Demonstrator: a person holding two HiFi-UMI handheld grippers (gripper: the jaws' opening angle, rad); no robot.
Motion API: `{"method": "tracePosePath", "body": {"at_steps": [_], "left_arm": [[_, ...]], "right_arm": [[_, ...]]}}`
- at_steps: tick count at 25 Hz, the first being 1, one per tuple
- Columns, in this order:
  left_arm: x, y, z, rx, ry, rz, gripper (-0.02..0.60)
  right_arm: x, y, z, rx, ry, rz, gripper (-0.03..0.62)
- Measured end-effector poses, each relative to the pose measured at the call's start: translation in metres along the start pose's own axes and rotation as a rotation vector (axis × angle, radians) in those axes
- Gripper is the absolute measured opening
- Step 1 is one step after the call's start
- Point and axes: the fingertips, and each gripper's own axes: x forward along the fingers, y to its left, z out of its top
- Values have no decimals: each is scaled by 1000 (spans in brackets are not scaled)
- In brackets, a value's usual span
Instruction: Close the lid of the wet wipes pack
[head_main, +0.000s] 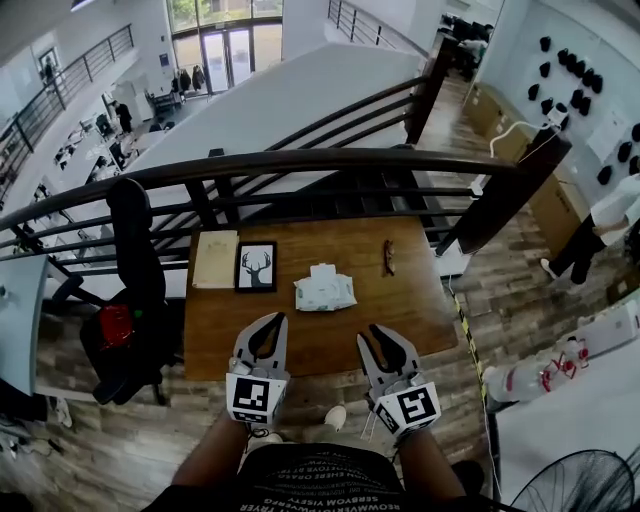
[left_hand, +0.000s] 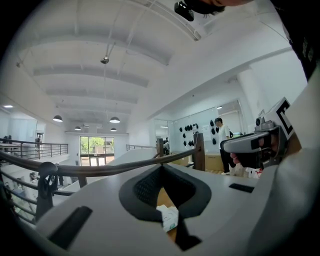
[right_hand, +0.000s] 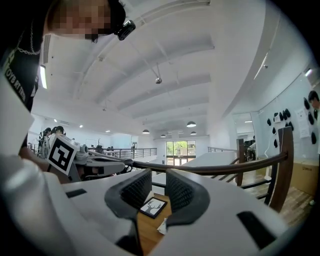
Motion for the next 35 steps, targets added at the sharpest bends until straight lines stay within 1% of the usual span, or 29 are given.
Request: {"method": "tracePosePath", "body": {"at_steps": [6, 13, 19, 23, 28, 35], "left_arm": [[17, -9, 2, 2, 23, 35, 26], [33, -17, 12, 10, 11, 107, 26], [41, -26, 13, 17, 15, 157, 26], [42, -33, 12, 26, 26, 164, 26], [41, -35, 14, 34, 36, 162, 26], [53, -22, 8, 26, 40, 159, 26]], "right_arm": [[10, -22, 1, 3, -3, 61, 98], [16, -47, 6, -7, -14, 127, 98], [18, -68, 1, 11, -19, 171, 98], [16, -74, -6, 28, -7, 187, 98], [21, -71, -12, 38, 6, 207, 98], [39, -74, -26, 42, 44, 205, 98]]}}
